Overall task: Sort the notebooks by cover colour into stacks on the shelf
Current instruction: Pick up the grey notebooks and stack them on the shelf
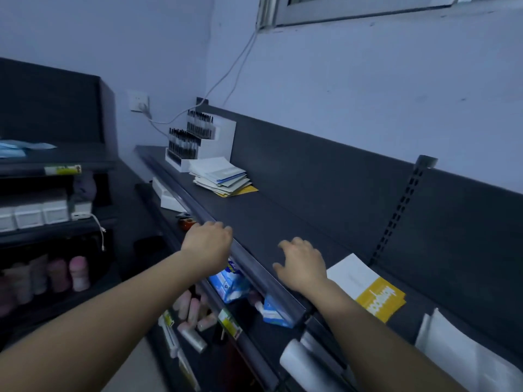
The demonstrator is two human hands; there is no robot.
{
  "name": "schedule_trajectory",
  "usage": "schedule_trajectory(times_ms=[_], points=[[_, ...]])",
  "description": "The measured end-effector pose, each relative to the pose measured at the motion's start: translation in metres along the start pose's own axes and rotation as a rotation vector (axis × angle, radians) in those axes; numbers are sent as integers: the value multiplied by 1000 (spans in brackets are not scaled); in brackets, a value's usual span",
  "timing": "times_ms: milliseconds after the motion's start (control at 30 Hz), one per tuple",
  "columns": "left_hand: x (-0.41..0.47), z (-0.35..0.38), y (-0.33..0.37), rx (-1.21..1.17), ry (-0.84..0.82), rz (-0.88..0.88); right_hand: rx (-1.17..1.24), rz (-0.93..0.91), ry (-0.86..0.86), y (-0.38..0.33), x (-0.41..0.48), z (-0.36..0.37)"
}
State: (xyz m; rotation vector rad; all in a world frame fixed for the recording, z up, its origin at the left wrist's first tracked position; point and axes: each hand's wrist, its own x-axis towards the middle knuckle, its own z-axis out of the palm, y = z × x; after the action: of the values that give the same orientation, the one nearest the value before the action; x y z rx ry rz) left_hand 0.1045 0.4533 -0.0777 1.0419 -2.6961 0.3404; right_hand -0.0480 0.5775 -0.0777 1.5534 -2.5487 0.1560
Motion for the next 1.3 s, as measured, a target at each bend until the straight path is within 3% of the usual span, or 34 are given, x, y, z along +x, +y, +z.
schedule_trajectory(times_ms=[867,1300], points=[[233,88,-154,6,-51,-126,133,-109,-8,-75,308,63],[378,136,-241,-86,5,-38,152,100,3,-127,436,90]])
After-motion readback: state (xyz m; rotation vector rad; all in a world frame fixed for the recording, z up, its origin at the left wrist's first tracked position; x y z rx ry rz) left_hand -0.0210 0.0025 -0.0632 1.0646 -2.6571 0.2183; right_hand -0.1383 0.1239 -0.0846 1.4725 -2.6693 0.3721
